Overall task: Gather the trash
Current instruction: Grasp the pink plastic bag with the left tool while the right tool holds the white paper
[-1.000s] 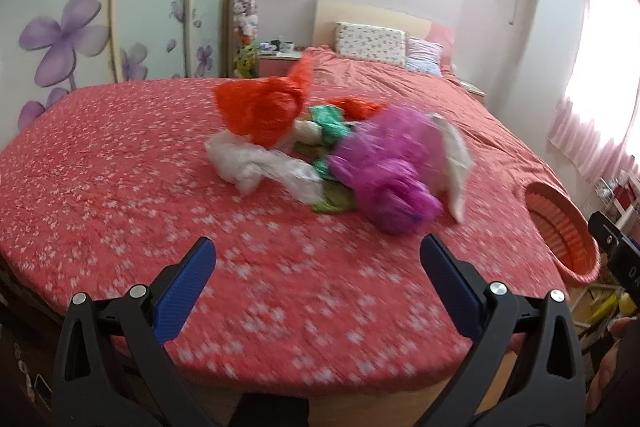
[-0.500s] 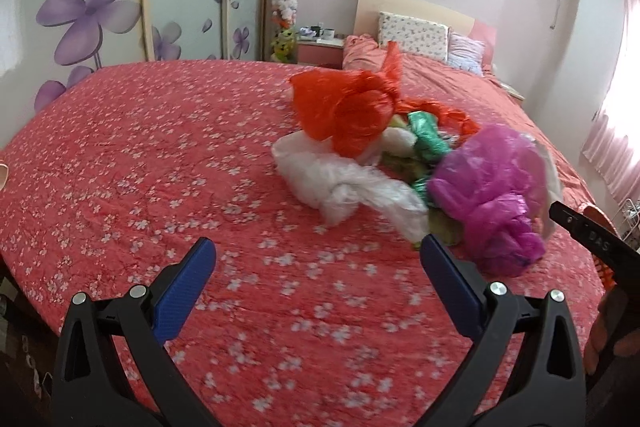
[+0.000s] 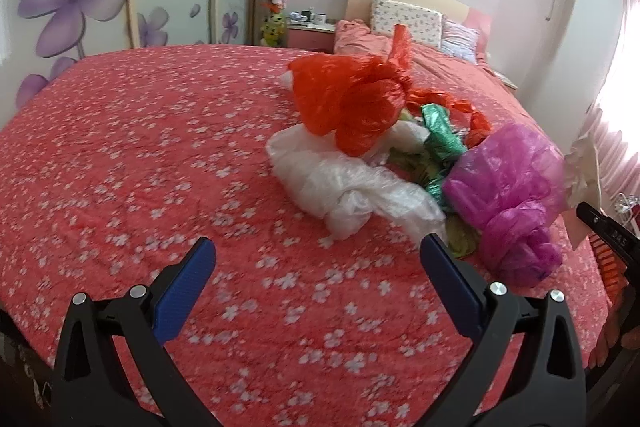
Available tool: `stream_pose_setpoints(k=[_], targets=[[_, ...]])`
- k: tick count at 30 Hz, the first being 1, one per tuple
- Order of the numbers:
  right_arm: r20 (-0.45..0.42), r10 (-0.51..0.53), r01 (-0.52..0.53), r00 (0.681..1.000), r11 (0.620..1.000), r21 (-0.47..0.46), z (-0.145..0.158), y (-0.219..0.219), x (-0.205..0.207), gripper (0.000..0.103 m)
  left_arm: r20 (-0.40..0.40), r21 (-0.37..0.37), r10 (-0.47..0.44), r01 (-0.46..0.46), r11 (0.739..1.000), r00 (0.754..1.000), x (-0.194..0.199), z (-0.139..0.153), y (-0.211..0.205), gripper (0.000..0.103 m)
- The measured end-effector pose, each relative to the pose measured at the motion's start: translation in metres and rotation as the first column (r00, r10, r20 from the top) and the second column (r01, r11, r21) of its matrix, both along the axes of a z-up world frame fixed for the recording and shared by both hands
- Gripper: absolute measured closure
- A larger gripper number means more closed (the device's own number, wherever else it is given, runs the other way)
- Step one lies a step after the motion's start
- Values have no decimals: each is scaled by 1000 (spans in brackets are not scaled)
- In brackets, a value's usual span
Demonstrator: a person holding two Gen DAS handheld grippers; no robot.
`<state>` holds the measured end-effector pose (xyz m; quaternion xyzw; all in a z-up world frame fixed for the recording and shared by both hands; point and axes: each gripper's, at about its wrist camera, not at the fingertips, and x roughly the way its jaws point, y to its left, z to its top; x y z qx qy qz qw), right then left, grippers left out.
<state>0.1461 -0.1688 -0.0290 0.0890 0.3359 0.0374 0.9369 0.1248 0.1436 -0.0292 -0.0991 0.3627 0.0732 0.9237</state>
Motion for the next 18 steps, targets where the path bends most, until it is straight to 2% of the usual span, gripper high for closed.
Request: stream_pose_setpoints(k=[5, 11, 18], targets=[[34, -52, 52, 998, 999, 5, 9, -24, -6, 96, 23, -17, -61, 62, 998, 998, 4, 6, -22, 2], [52, -103, 104, 993, 995, -5, 14, -51, -19, 96, 50, -8, -159, 159, 987, 986, 14, 15, -70, 3], [52, -147, 149, 988, 989, -18, 13, -78, -35, 96, 59, 38, -242, 240, 970, 968, 34, 16, -123, 6]])
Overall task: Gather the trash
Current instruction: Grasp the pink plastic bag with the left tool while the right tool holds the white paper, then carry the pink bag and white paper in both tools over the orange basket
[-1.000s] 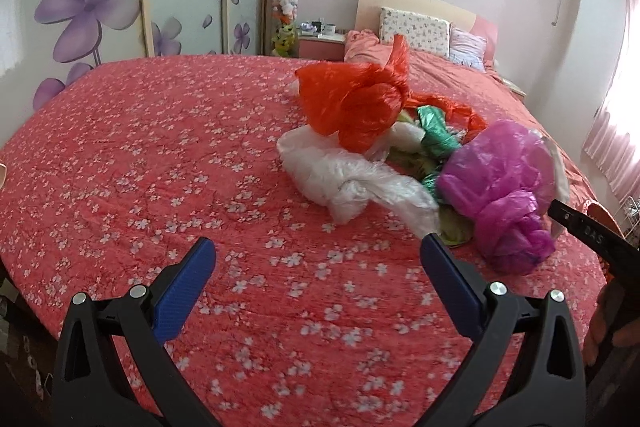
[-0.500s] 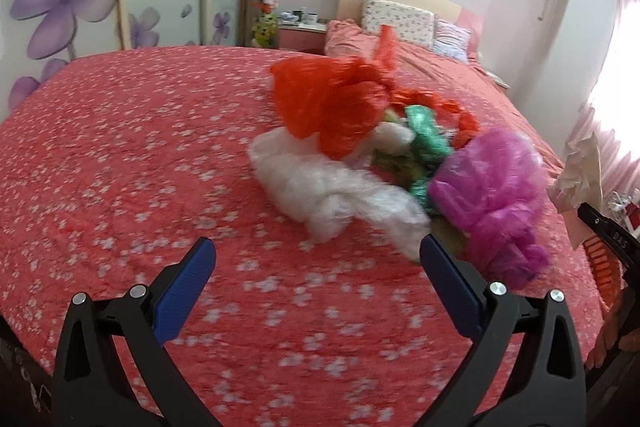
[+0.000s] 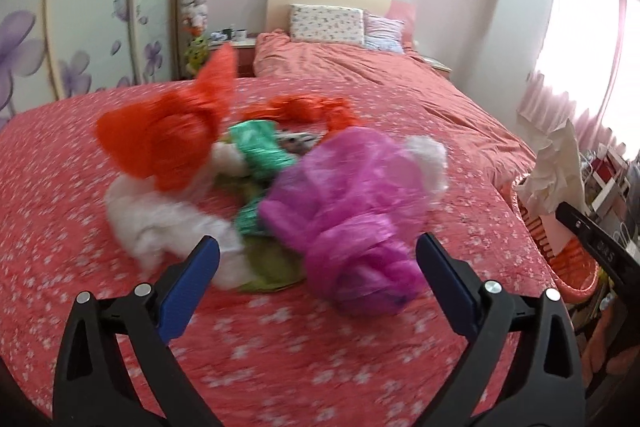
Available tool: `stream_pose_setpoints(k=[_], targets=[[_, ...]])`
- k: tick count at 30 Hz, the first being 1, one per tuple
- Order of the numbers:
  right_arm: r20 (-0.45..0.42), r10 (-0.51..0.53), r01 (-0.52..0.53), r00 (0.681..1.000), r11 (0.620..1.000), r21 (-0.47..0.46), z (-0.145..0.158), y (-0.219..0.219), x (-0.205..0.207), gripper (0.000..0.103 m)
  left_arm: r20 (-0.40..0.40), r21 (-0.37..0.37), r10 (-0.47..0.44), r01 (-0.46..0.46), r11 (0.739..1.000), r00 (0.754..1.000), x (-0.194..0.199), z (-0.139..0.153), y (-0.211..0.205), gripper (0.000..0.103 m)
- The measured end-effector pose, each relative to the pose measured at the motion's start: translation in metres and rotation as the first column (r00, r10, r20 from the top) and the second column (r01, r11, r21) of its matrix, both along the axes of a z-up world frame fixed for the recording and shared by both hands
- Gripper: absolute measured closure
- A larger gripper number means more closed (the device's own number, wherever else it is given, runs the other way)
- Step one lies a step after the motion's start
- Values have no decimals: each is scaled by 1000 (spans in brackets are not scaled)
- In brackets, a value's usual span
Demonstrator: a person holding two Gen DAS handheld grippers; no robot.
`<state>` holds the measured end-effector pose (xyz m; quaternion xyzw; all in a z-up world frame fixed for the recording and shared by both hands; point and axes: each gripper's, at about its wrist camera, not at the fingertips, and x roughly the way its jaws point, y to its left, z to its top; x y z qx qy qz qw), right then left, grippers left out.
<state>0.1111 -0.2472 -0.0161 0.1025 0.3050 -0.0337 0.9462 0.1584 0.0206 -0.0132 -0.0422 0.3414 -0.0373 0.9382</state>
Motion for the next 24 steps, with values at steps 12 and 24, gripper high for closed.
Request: stream_pose_setpoints(k=[12, 24], targets=[[-33, -16, 16, 999, 1000, -13, -15, -20, -14, 96, -114, 18, -16, 18, 1000, 993, 26, -31, -16, 48], [10, -21, 21, 1000, 1000, 3, 1, -25, -28, 96, -9, 1, -44, 44, 999, 999, 8, 3, -14, 66]])
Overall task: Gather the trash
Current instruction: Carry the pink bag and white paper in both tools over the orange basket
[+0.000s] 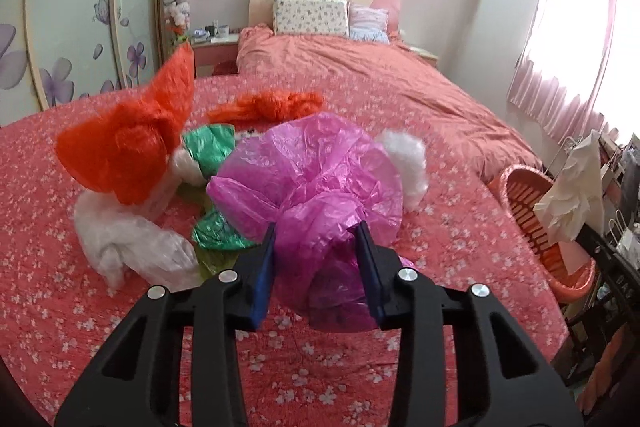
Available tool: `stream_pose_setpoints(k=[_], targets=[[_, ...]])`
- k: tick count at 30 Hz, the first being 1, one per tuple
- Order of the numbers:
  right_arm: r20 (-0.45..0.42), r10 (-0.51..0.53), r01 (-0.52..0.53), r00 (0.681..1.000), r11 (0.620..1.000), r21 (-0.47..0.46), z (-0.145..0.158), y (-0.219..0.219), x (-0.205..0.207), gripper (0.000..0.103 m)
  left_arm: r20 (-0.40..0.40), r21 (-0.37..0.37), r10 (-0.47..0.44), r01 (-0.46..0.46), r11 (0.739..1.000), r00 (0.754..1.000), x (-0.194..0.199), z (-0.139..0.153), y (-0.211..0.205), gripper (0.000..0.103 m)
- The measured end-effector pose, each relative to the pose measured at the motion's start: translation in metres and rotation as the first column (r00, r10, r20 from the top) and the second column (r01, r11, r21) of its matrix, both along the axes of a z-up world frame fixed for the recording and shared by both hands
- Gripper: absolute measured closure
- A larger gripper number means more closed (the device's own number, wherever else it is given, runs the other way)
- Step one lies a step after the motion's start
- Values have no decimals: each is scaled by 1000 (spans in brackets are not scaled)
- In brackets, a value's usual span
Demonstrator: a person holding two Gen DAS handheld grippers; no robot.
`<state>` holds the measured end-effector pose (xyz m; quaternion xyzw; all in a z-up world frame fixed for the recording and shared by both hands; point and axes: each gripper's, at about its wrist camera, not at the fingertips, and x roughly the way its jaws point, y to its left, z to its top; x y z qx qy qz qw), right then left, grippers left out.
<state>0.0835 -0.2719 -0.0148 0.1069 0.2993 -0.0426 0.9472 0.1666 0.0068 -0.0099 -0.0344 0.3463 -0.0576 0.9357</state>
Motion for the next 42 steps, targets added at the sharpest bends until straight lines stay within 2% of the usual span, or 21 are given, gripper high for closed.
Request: stream_pose_setpoints(k=[10, 18, 26, 33, 42], targets=[[19, -10, 10, 1000, 1000, 12, 6, -10, -8, 96, 80, -18, 1, 0, 1000, 997, -5, 24, 1, 77], [39, -24, 23, 999, 1000, 15, 13, -18, -13, 96, 144, -31, -19, 24, 999, 989, -12, 46, -7, 77], [55, -78, 77, 995, 997, 16, 22, -41, -16, 96, 182, -58, -96, 108, 992, 979, -11, 59, -38, 77], [57, -146, 146, 988, 989, 4, 24, -70, -17, 96, 185, -72, -203, 219, 973, 962, -2, 54, -88, 77], [34, -237, 237, 971, 971, 9, 14, -115, -12, 96, 176, -99, -345, 366, 926, 922, 7, 40, -154, 77]])
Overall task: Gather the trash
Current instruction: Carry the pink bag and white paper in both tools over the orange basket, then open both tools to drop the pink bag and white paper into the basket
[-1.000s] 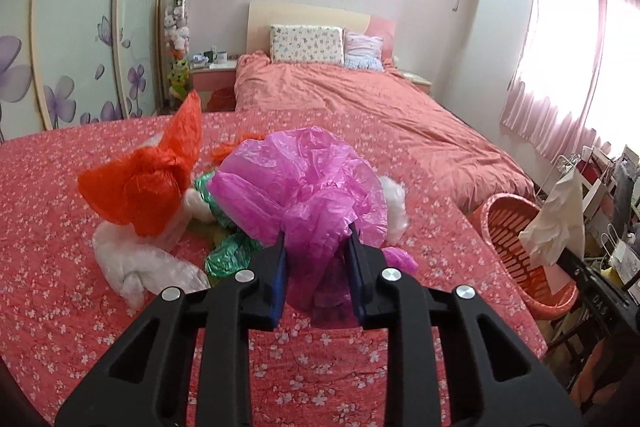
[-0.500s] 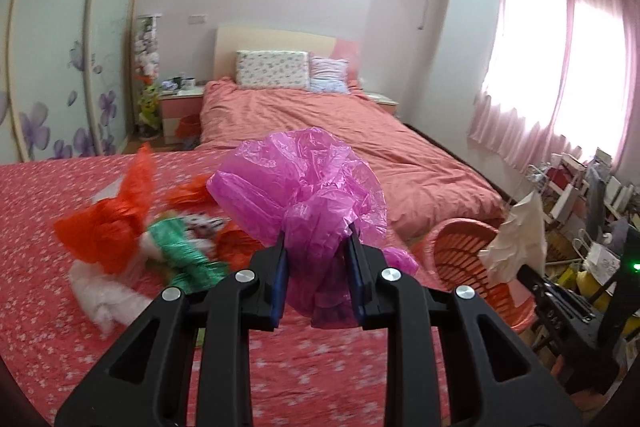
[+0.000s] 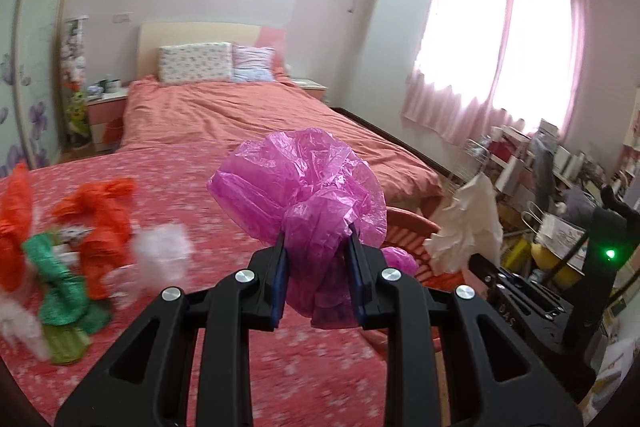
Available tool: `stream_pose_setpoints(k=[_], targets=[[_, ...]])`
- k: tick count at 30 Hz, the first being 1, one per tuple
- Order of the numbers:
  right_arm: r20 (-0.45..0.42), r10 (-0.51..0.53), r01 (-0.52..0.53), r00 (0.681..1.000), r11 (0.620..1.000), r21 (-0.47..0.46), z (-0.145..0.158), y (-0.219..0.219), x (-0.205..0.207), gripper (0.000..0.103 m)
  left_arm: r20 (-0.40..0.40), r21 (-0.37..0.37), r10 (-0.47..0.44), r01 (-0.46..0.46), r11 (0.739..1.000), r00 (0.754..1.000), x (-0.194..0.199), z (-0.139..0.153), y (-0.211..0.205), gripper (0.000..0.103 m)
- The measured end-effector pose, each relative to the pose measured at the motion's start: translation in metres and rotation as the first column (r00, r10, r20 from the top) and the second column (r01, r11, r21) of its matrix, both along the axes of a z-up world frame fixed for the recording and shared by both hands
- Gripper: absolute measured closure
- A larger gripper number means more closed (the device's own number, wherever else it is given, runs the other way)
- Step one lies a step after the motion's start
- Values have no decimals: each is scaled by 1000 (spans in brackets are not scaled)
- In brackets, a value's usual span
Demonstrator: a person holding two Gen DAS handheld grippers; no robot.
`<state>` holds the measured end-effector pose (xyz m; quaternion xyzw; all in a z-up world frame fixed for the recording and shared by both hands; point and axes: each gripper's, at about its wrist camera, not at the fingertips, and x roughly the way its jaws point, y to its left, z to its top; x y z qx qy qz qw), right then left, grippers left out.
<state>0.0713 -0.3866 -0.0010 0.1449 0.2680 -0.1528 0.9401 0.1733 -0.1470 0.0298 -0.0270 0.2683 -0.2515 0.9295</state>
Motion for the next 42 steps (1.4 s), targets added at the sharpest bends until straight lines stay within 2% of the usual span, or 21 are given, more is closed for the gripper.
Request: stream_pose_setpoints(k=[11, 23, 27, 29, 32, 38, 42], targets=[[-12, -70, 71, 997, 997, 29, -17, -39, 13, 96, -72, -4, -120, 120, 993, 990, 16, -26, -52, 77], [-35, -99, 102, 994, 990, 92, -34, -74, 30, 95, -136, 4, -172, 174, 985, 976, 28, -45, -85, 73], [-41, -88, 93, 995, 988, 126, -40, -78, 36, 89, -175, 9, -168, 172, 985, 970, 32, -54, -86, 68], [-43, -85, 90, 995, 987, 132, -41, -78, 38, 86, -190, 14, -158, 164, 986, 969, 35, -57, -82, 60], [-42, -83, 88, 996, 988, 128, -42, -79, 37, 70, -202, 19, -133, 140, 990, 970, 36, -59, -76, 49], [-33, -88, 90, 996, 993, 72, -34, -70, 28, 55, -184, 46, -78, 87, 995, 980, 33, -55, -56, 45], [-29, -68, 69, 997, 997, 28, -27, -58, 25, 54, -157, 72, -23, 35, 997, 987, 28, -51, -30, 43]])
